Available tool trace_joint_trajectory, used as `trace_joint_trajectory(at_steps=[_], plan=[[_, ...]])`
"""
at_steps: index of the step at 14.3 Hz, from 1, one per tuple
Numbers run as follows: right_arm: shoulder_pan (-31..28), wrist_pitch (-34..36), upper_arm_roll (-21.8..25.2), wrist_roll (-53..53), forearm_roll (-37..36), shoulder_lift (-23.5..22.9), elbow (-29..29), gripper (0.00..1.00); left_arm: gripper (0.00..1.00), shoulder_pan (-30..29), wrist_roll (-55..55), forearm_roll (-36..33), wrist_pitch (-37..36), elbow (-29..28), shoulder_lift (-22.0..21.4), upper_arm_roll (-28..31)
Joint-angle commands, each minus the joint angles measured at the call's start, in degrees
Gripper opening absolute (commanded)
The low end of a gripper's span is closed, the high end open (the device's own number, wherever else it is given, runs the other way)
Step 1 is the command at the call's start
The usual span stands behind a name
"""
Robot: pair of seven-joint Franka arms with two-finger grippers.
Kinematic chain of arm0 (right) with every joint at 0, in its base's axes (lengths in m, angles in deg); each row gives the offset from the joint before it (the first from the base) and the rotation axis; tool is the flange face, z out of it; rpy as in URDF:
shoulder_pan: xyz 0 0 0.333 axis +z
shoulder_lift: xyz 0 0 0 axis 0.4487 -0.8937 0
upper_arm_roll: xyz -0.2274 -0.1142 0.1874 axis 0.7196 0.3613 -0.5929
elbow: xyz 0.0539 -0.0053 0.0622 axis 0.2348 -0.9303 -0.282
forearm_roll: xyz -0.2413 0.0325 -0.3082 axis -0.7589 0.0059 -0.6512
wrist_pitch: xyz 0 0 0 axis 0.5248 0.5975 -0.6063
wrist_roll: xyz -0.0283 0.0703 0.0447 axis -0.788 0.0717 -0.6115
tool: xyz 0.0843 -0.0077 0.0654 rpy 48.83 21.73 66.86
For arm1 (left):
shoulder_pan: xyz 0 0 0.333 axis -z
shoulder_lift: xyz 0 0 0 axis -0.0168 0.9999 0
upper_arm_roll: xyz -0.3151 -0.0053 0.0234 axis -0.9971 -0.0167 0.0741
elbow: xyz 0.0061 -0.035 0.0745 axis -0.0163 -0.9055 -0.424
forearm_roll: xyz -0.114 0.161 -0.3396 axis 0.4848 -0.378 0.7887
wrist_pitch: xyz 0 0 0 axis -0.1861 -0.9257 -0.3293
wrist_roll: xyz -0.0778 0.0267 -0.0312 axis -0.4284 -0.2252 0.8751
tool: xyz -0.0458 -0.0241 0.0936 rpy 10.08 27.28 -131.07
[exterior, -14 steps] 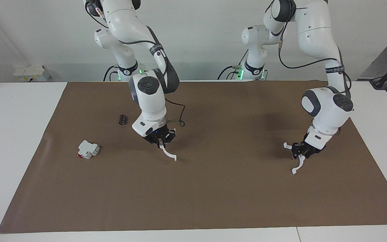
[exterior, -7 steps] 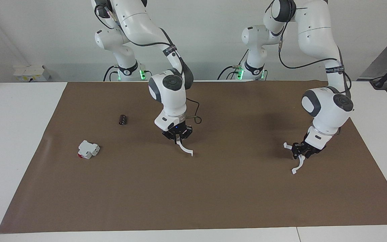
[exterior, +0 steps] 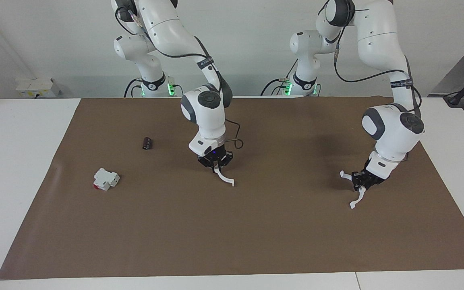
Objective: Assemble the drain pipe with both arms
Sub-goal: 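Lift the clamp halves with both grippers and carry them toward the center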
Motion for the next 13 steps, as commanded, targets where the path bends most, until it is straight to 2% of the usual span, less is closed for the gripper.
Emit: trace_joint_trajectory(at_steps=[1, 2, 4, 6, 8, 13], plan=[[0.8, -1.8, 0.0, -2.2, -2.0, -0.5, -0.4, 0.00, 0.37, -0.6, 1.0, 1.2, 0.6, -0.6, -0.3, -0.3], [0.8, -1.8, 0.0, -2.4, -2.0, -0.5, -0.4, 0.00, 0.35, -0.6, 1.0, 1.2, 0.5, -0.6, -0.3, -0.3], [1.4, -1.8, 0.0, -3.4, -2.0, -0.7, -0.3, 0.00, 0.21, -0.4, 0.7, 1.2, 0.2, -0.6, -0.3, -0.3], [1.8, -1.9, 0.1, -3.5, -2.5, -0.7, -0.3, 0.00, 0.00, 0.1, 0.7, 1.1, 0.1, -0.6, -0.7, -0.3], [1.8, -2.9, 0.0, -3.6, -3.8, -0.9, -0.6, 0.00, 0.00, 0.2, 0.6, 1.1, -0.8, -0.7, -2.1, -0.2], [1.8, -2.9, 0.0, -5.0, -3.9, -1.2, -0.5, 0.00, 0.00, 3.0, -2.1, 0.4, -9.2, -2.4, -10.0, -0.1]])
